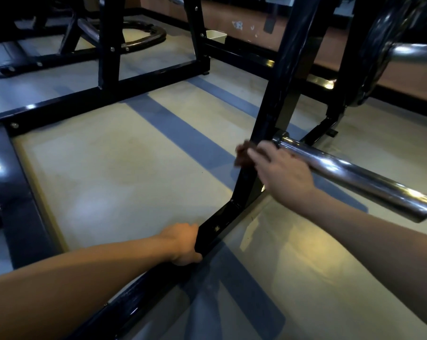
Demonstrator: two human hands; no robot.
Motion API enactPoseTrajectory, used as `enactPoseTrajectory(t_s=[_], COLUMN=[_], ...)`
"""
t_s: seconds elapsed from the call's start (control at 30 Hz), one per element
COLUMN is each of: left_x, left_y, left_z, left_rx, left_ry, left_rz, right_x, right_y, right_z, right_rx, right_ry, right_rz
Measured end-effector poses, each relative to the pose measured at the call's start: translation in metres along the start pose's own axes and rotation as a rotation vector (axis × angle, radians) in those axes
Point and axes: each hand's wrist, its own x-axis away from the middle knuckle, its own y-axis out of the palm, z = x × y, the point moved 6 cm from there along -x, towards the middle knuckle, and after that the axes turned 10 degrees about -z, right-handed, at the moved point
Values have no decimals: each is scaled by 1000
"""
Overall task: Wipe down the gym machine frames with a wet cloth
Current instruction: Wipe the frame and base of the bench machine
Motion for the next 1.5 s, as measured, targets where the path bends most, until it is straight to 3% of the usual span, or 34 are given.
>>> enactPoseTrajectory(t_s=[0.07, 0.1, 0.27, 0.33, 0.4, 0.53, 0.6, 0.7, 0.77, 0.87, 0.97, 1.0, 1.03, 1.17, 1.27, 1.33, 1.43, 1.5], left_x=[1, 0, 1, 1, 0, -1, -2, -3, -3, -2, -1, -1, -1, -1, -1, 0, 1, 1], left_y=[0, -1, 0, 0, 0, 1, 1, 1, 1, 1, 1, 1, 1, 0, -1, 0, 1, 2], left_z=[1, 1, 1, 1, 0, -1, 0, 1, 1, 1, 1, 1, 1, 0, 1, 2, 2, 3], left_rx=[2, 4, 8, -1, -1, 3, -2, 10, 6, -6, -6, -4, -4, 18, 3, -4, -1, 1], left_ry=[-1, -2, 15, 16, 5, -8, -8, -2, 1, -18, -17, -16, -15, 0, 11, 6, 1, -3], left_rz=[-3, -4, -4, -1, -1, -10, -5, 1, 5, 0, 2, -2, -4, -4, -4, -6, -11, -12], right_x=[8, 8, -17, -14, -6, 16, 8, -10, -13, -3, 20, 23, 19, -14, -17, -9, 8, 7], right_y=[25, 25, -46, -49, -30, 36, 25, -17, -24, 6, 59, 63, 57, -4, -11, 11, 59, 56], right_z=[-18, -19, 28, 34, 17, -22, -12, 15, 20, -2, -32, -34, -32, -4, 5, -8, -43, -46], right_rx=[79, 94, -76, -112, -62, 34, 21, -76, -74, -31, -5, 2, -5, -69, -71, 0, 97, 80], right_ry=[-126, -139, 178, 237, 153, -199, -183, 44, 115, -36, -276, -289, -261, 27, 65, -36, -311, -300], right_rz=[-182, -199, 247, 277, 157, -247, -155, 129, 184, 53, -302, -351, -315, 111, 198, 79, -344, -367])
